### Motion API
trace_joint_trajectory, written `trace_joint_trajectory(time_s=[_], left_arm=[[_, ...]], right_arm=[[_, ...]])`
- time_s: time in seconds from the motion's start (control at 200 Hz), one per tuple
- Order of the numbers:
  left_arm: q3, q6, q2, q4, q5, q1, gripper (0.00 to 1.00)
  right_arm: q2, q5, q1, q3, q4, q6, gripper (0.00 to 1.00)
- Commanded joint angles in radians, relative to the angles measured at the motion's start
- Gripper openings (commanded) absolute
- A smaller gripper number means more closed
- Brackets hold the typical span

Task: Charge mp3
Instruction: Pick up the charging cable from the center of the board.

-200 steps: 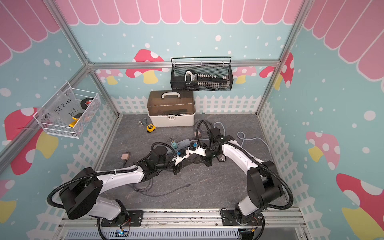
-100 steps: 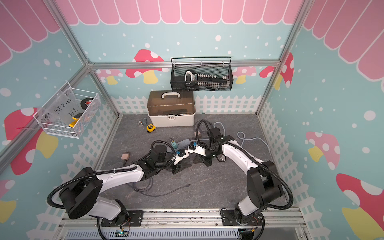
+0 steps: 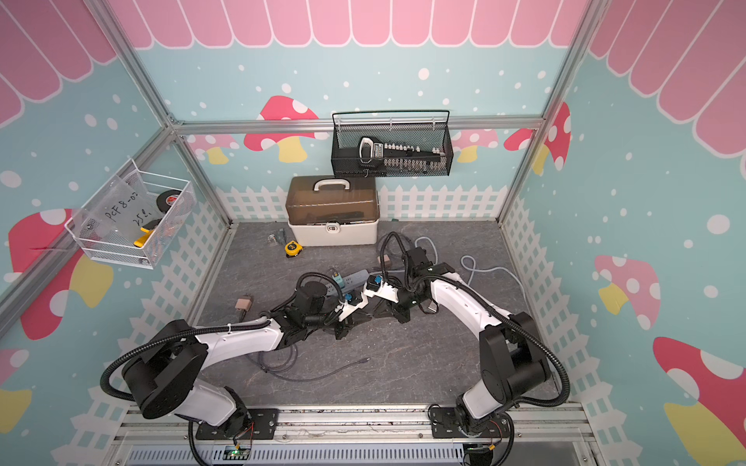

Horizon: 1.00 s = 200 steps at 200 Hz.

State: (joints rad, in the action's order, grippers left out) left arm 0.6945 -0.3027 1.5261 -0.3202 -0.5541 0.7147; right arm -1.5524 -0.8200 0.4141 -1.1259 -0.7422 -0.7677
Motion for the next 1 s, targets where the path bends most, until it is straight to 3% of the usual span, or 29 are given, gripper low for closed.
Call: trace_joint_trajectory(time_s=[0.0, 0.09, 0.25, 0.345, 0.55, 0.74, 0.995], left_arm=[[0.019, -0.012, -0.013, 0.002, -0.023, 0.003, 0.03], [0.018, -0.016, -0.042, 0.019, -0.018, 0.003, 0.00], [0.004, -0.047, -0.114, 0.067, -0.002, -0.001, 0.00], [0.000, -0.075, -0.141, 0.111, 0.011, -0.002, 0.00], [-0.009, -0.123, -0.177, 0.136, 0.038, -0.001, 0.00], [-0.006, -0.155, -0.196, 0.158, 0.063, 0.005, 0.00], [0.006, -0.203, -0.195, 0.163, 0.110, 0.040, 0.00]], right_arm=[[0.005, -0.051, 0.003, -0.007, 0.006, -0.006, 0.01], [0.006, -0.011, 0.003, -0.004, 0.007, 0.004, 0.06], [0.042, 0.067, -0.007, 0.012, 0.031, 0.006, 0.32], [0.094, 0.064, -0.028, 0.046, 0.067, -0.014, 0.38], [0.202, 0.081, -0.047, 0.128, 0.100, -0.089, 0.39], [0.299, 0.064, -0.049, 0.235, 0.247, -0.083, 0.38], [0.276, -0.028, -0.046, 0.232, 0.350, -0.013, 0.38]])
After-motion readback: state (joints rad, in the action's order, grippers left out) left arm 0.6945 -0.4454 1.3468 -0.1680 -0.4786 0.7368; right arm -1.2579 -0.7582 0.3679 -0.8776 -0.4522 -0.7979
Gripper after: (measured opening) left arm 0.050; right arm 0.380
